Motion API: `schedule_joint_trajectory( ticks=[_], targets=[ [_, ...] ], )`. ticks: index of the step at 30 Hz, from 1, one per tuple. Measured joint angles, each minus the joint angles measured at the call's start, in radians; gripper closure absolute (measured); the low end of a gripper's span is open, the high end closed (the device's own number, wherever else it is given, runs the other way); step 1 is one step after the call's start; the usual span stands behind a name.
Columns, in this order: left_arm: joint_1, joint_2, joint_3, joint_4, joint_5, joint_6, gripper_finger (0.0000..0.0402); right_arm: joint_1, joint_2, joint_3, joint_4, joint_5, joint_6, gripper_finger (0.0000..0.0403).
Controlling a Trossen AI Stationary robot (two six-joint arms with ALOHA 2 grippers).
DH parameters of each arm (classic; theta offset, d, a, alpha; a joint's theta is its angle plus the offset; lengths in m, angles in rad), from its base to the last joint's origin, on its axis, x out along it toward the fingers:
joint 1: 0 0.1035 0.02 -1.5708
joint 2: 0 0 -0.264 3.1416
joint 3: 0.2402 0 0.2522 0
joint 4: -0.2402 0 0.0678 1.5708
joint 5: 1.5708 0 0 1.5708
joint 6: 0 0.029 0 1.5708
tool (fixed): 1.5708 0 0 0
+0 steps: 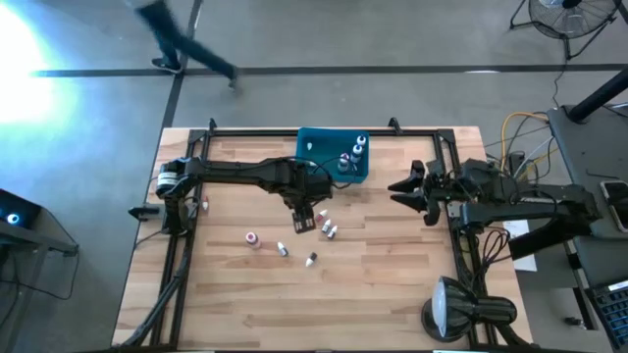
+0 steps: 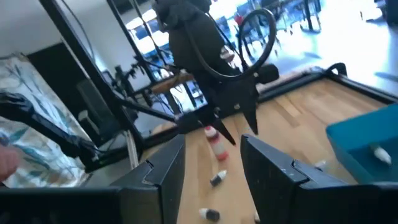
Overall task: Pick & Place food coloring
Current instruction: Put the large pink food coloring bottle into the blue bin
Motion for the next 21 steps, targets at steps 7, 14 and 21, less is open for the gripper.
schedule_joint_trajectory(
  ticks=[7,14,21],
  targets=[
    [0.000,0.000,0.000,0.012,0.001,-0.137,0.0220,0.000,-0.143,-0.112,0.064,0.002,-0.002,0.0255],
    [0.002,0.000,-0.001,0.050,0.000,-0.128,0.0220,0.000,-0.296,-0.210,0.063,0.015,0.001,0.0255],
    [0.002,0.000,-0.001,0.096,0.014,-0.139,0.0220,0.000,-0.410,-0.292,0.061,0.099,-0.003,0.0255]
  ],
)
